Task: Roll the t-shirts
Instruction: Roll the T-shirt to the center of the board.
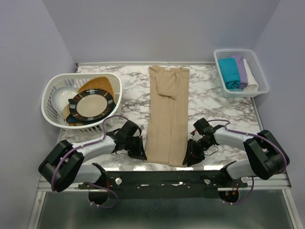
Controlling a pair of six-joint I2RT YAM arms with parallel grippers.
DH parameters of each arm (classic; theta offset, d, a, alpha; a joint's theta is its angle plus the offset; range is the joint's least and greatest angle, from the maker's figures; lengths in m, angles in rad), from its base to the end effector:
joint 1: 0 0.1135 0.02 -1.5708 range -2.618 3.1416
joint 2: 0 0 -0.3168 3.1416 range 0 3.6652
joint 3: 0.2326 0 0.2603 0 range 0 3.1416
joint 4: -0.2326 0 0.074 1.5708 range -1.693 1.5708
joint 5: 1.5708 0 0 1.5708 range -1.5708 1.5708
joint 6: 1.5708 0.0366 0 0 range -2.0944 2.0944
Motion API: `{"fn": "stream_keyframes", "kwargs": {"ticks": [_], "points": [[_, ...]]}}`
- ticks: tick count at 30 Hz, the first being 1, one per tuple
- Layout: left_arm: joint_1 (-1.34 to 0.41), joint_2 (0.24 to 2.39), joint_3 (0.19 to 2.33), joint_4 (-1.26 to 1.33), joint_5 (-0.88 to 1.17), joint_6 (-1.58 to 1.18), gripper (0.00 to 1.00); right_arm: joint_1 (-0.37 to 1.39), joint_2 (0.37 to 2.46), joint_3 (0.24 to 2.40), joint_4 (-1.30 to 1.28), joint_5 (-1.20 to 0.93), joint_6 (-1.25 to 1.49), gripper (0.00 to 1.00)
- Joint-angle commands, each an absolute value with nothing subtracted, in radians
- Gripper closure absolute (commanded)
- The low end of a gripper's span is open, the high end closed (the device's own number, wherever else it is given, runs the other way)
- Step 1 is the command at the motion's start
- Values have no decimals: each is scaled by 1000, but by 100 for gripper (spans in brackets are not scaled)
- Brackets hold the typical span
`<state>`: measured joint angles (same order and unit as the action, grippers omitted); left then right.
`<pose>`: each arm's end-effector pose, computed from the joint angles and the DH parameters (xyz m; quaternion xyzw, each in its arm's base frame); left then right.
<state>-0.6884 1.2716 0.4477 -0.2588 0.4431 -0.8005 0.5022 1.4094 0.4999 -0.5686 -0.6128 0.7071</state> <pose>0.1390 -0.1347 0.1766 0.0000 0.9481 -0.3165 0.0289 0.1491 0.1059 0.1596 -0.0835 -0.9488 -0.2730 0.1349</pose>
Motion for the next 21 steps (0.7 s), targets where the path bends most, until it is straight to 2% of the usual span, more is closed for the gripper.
{"fn": "stream_keyframes", "kwargs": {"ticks": [1, 4, 7, 17, 21], "points": [[-689, 1285, 425, -261, 400, -767, 96, 514, 1427, 449, -601, -471, 696, 77], [-689, 1281, 425, -256, 410, -764, 100, 514, 1413, 454, -588, -462, 684, 88], [-687, 1267, 428, -253, 422, -755, 100, 512, 1378, 462, -572, -453, 672, 100], [-683, 1143, 471, -268, 446, -647, 100, 477, 1125, 526, -641, -374, 565, 100], [-658, 1123, 471, -232, 475, -646, 100, 465, 1109, 543, -629, -439, 554, 100]]}}
